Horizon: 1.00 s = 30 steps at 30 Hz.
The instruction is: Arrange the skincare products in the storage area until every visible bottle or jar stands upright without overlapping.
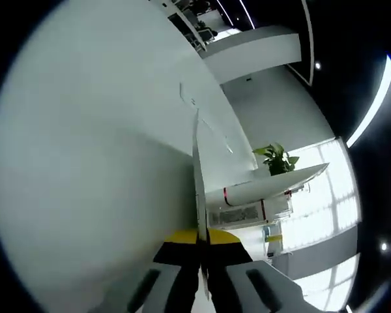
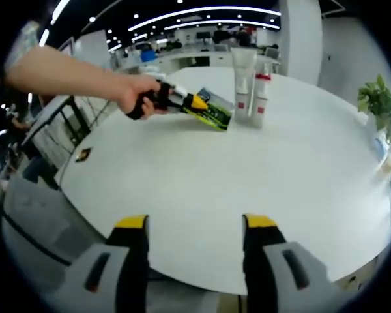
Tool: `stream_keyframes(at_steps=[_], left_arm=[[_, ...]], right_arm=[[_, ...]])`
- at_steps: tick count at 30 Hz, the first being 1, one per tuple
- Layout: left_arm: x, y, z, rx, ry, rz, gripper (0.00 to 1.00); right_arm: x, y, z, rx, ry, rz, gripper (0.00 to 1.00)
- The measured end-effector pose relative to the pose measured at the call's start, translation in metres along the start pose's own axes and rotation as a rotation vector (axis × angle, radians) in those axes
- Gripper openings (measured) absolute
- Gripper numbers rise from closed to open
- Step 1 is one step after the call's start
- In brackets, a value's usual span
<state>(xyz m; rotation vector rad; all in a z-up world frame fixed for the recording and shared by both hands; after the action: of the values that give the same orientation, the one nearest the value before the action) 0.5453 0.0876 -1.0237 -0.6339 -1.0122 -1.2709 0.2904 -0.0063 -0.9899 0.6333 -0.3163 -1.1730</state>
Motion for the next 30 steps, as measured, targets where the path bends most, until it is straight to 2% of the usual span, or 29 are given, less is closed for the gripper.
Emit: stream_keyframes(at_steps=[8, 10, 11, 13, 20, 23, 27, 30], left_arm=[[-0.0039, 0.0007, -0.0008, -0.017, 0.069, 0.017, 0.06], [-0.0025, 0.0002, -0.0010, -0.026, 0.076, 0.016, 0.13], [-0.0023, 0.0005, -0.0008, -0.025, 0.076, 0.017, 0.20], [-0.0026, 0.0025, -0.0001, -0.017, 0.085, 0.026, 0.28], [-0.0024, -0.0004, 0.0050, -0.048, 0.123, 0.007, 0.30], [-0.0023, -0.0025, 0.0048, -0.055, 0.131, 0.003, 0.42], [0.0021, 0.0029, 0.0017, -0.046, 0.174, -0.026, 0.49], [0.0032, 0.0030, -0.0021, -0.082, 0.203, -0.062, 0.52]], right_arm=[[0.0016, 0.0001, 0.0001, -0.001, -0.009, -0.001, 0.55], [0.0021, -0.0002, 0.0001, -0.003, -0.013, -0.001, 0.55], [0.0023, -0.0002, 0.0002, -0.003, -0.014, -0.001, 0.55], [0.0026, -0.0003, 0.0002, -0.003, -0.017, 0.001, 0.55], [0.0047, -0.0018, -0.0005, -0.004, -0.027, 0.006, 0.55], [0.0050, -0.0026, -0.0008, -0.009, -0.029, 0.010, 0.55], [0.0047, -0.0031, -0.0014, -0.011, -0.029, 0.015, 0.55], [0.0051, -0.0045, -0.0022, -0.019, -0.031, 0.019, 0.54]])
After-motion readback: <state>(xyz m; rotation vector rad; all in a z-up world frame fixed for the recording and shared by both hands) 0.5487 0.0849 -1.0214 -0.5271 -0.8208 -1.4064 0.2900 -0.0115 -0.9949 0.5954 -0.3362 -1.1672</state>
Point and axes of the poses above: the point that each gripper's makers call its tool centre point, and the gripper's own axes: z roughly backward along the fingers, x roughly to its right, y roughly out of its top, the point moved 2 cm from there along z, roughly backward along the fingers, and after that the axes turned 7 degrees about -x, right-handed, at the moved point
